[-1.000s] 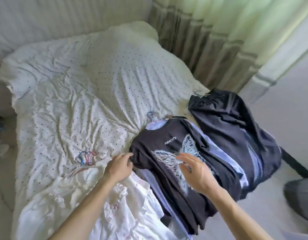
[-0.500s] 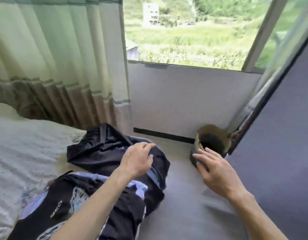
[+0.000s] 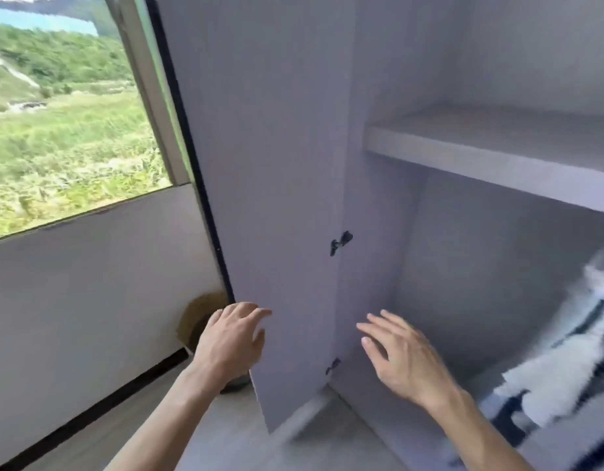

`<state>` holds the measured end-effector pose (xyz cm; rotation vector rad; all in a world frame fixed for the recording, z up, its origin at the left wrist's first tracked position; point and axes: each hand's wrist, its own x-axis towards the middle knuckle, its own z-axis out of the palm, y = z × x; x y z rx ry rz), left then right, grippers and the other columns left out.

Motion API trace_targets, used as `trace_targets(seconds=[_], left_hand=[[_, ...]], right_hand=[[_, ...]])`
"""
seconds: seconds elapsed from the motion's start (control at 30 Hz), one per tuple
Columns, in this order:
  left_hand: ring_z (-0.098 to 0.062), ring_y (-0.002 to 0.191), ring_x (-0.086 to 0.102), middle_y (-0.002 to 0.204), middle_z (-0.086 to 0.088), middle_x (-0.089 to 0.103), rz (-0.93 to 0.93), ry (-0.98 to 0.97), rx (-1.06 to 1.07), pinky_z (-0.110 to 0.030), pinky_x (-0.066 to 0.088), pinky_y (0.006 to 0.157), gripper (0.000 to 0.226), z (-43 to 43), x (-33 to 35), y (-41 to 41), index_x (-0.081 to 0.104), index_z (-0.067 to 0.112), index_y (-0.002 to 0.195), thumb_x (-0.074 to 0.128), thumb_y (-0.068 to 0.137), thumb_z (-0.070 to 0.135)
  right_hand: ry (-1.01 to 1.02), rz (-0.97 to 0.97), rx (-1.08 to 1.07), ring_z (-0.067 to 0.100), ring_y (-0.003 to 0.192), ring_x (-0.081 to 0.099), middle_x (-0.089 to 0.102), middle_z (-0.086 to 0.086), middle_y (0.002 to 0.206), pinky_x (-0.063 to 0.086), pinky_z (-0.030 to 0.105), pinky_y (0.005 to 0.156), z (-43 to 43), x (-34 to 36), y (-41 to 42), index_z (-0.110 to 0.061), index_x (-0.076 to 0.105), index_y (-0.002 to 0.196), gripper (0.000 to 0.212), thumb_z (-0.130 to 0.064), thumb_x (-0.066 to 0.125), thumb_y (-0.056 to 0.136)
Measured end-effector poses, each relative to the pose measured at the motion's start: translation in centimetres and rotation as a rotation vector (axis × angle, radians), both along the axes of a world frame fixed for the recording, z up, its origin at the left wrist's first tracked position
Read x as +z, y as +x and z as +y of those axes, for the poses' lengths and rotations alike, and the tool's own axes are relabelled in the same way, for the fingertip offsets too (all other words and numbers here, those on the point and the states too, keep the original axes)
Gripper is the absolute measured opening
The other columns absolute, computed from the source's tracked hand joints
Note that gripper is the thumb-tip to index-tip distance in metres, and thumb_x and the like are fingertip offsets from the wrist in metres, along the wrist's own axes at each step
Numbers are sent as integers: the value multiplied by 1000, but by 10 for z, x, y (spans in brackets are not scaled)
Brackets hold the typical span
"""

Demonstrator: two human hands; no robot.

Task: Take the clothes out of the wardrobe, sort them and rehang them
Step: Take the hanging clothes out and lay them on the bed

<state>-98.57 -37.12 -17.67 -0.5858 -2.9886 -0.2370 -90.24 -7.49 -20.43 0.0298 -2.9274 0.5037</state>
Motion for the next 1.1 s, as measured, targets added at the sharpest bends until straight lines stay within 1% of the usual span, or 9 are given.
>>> trace_targets(seconds=[0.17, 0.3, 0.5, 0.6, 0.67, 0.8, 0.93, 1.0, 1.1], left_hand=[[-13, 144, 32, 154, 13, 38, 18, -19, -253, -32, 23, 117, 46, 76, 17, -72, 42, 45, 144, 45, 99, 39], [-14, 145, 30, 155, 10, 37, 39, -16, -434, -33, 21, 118, 46, 145, 25, -108, 43, 41, 145, 46, 99, 33], [-22, 145, 29, 154, 0, 40, 97, 67, -650, -40, 22, 118, 47, 265, 49, -137, 51, 33, 143, 52, 96, 25], [-35, 142, 34, 154, -11, 39, 212, 166, -716, -48, 28, 115, 51, 323, 71, -144, 52, 28, 143, 58, 93, 22], [-40, 141, 35, 155, -16, 37, 339, 286, -758, -54, 33, 113, 54, 359, 86, -150, 51, 25, 143, 63, 91, 22], [-33, 150, 21, 163, -10, 23, 477, 365, -809, -55, 20, 118, 55, 428, 119, -156, 39, 29, 151, 51, 98, 37], [-26, 149, 24, 161, -3, 31, 566, 365, -755, -53, 8, 121, 54, 476, 122, -161, 40, 34, 150, 32, 101, 54], [-29, 146, 30, 159, -3, 35, 657, 426, -712, -54, 9, 120, 54, 486, 113, -165, 44, 32, 148, 32, 100, 57], [-32, 139, 37, 156, -5, 38, 749, 522, -680, -56, 15, 117, 56, 494, 104, -171, 44, 32, 147, 30, 100, 59]], right_hand=[[67, 17, -303, 15, 139, 43, 58, -9, 140, 42, 38, 109, 59, 3, 10, -33, 64, 129, 52, -52, 30, 94], [100, 14, -516, 16, 141, 40, 56, -8, 143, 36, 35, 112, 95, 12, 29, -33, 61, 133, 39, -43, 45, 99], [102, 40, -732, 18, 140, 42, 57, -5, 142, 36, 37, 113, 149, 20, 59, -32, 61, 133, 56, -52, 28, 92], [97, 0, -794, 15, 143, 34, 48, -8, 149, 34, 34, 112, 182, 26, 61, -33, 52, 140, 44, -45, 37, 100], [36, -32, -825, 13, 142, 33, 43, -12, 151, 36, 32, 110, 203, 29, 59, -33, 44, 146, 44, -43, 40, 102], [-157, -68, -898, 22, 138, 40, 39, -3, 154, 41, 39, 106, 249, 33, 44, -25, 27, 154, 57, -44, 42, 102], [-276, -120, -964, 28, 135, 46, 40, 8, 153, 40, 36, 104, 293, 30, 19, -17, 15, 157, 67, -43, 42, 102], [-338, -132, -993, 29, 129, 51, 49, 11, 145, 42, 36, 102, 313, 24, 6, -13, 19, 155, 65, -43, 42, 102], [-393, -111, -1046, 30, 103, 64, 68, 9, 111, 51, 36, 85, 343, 10, -12, -12, 40, 135, 48, -45, 45, 100]])
